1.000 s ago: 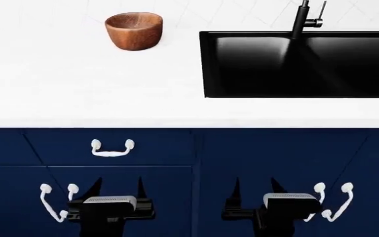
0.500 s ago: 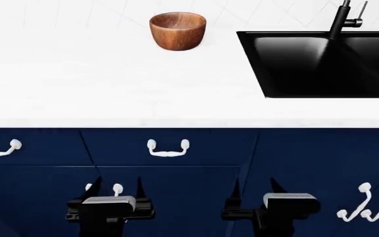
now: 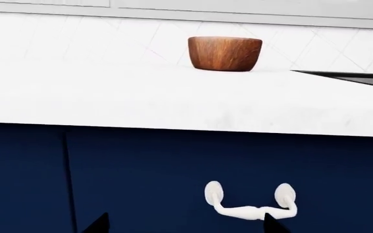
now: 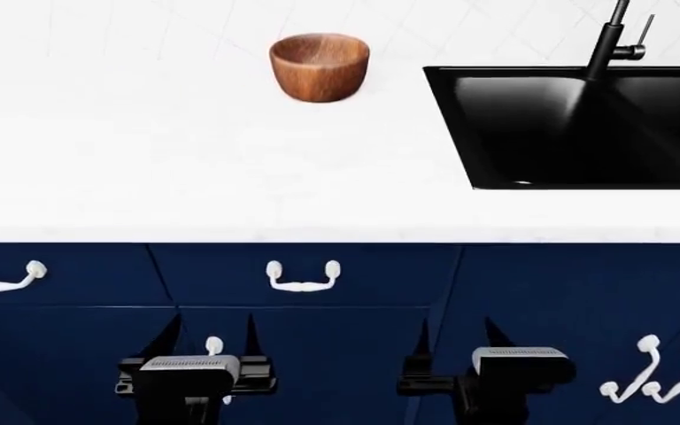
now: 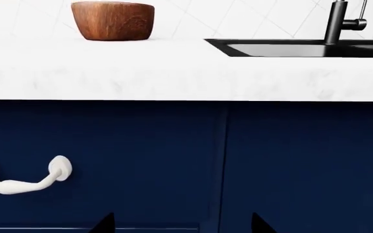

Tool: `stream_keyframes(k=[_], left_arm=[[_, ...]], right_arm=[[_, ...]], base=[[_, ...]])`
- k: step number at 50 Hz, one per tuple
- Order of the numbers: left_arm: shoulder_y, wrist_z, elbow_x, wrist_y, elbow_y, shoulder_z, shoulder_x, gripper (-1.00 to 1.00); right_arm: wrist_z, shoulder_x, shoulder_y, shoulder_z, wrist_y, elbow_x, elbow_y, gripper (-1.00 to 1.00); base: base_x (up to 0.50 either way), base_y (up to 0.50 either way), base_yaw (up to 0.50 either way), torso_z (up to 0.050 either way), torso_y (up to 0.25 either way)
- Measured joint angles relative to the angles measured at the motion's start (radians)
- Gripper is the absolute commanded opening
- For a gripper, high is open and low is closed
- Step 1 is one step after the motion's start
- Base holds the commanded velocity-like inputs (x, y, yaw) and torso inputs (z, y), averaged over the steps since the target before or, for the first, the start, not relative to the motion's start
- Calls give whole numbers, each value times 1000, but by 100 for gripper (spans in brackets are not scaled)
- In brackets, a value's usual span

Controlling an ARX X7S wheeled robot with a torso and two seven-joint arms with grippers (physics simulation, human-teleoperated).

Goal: Place the two vegetables and bowl onto the tray for setting up a vegetable dip station.

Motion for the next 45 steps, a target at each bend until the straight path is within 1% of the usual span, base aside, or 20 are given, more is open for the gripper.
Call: stream_keyframes(k=[26,31,34,38,45], left_arm=[[2,-10,-10,6,8,17,-14,100],[0,-17,-6,1,7,21,-16,100],[1,-26,-8,-34,40,23,-23,100],[1,-51,-11,-122,140,29,-38,100],[-28,-107,-10,-342,386,43,-71,100]], right_arm=[[10,11,2,-13,-12,13,6,100],[13,13,-4,-11,-17,21,1,100],[19,18,-12,-8,-3,32,-34,100],[35,35,-25,-3,53,54,-130,100],[97,77,-28,5,243,81,-363,100]], base=[[0,0,0,50,2],[0,0,0,0,0],[0,0,0,0,0],[0,0,0,0,0],[0,0,0,0,0]])
